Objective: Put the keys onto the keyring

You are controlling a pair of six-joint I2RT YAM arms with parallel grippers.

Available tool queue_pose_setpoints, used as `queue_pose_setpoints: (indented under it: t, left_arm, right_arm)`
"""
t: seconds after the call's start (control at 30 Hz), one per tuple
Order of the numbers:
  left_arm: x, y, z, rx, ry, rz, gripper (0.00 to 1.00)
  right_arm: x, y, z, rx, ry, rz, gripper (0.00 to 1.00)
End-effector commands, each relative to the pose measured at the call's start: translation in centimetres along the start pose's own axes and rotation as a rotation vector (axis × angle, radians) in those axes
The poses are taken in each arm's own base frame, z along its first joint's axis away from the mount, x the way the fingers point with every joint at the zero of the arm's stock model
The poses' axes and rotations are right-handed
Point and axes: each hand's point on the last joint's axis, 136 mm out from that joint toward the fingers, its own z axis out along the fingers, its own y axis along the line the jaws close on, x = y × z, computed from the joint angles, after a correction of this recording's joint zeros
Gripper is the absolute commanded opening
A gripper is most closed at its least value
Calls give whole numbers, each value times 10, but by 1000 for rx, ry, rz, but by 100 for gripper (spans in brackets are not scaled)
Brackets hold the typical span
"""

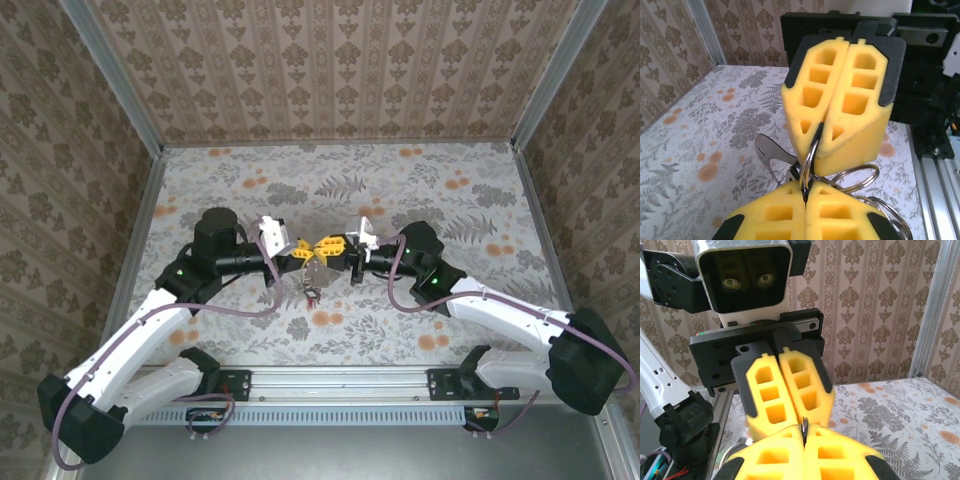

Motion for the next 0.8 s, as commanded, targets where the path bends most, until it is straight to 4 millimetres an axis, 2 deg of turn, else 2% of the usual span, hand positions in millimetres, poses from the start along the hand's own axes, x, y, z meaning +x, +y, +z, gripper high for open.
queue_pose_setpoints:
  t: [0.0, 0.1, 0.23, 0.47, 0.77]
  left_arm:
    - [-10, -2, -6, 0, -14, 32, 0]
    - [-7, -1, -8, -10, 16, 34, 0]
    - [-1, 3, -12, -45, 71, 36, 0]
    - [13, 2, -17, -70, 161, 102, 0]
    - [17, -2, -12, -53, 191, 108, 0]
  right_arm:
    - [-22, 10, -1, -31, -45, -67, 0]
    - [-14, 11, -4, -30, 4, -84, 0]
    - [0, 16, -11, -45, 122, -139, 17]
    - [22, 21, -25, -101, 380, -192, 27]
    - [31, 8, -11, -24, 481, -86, 36]
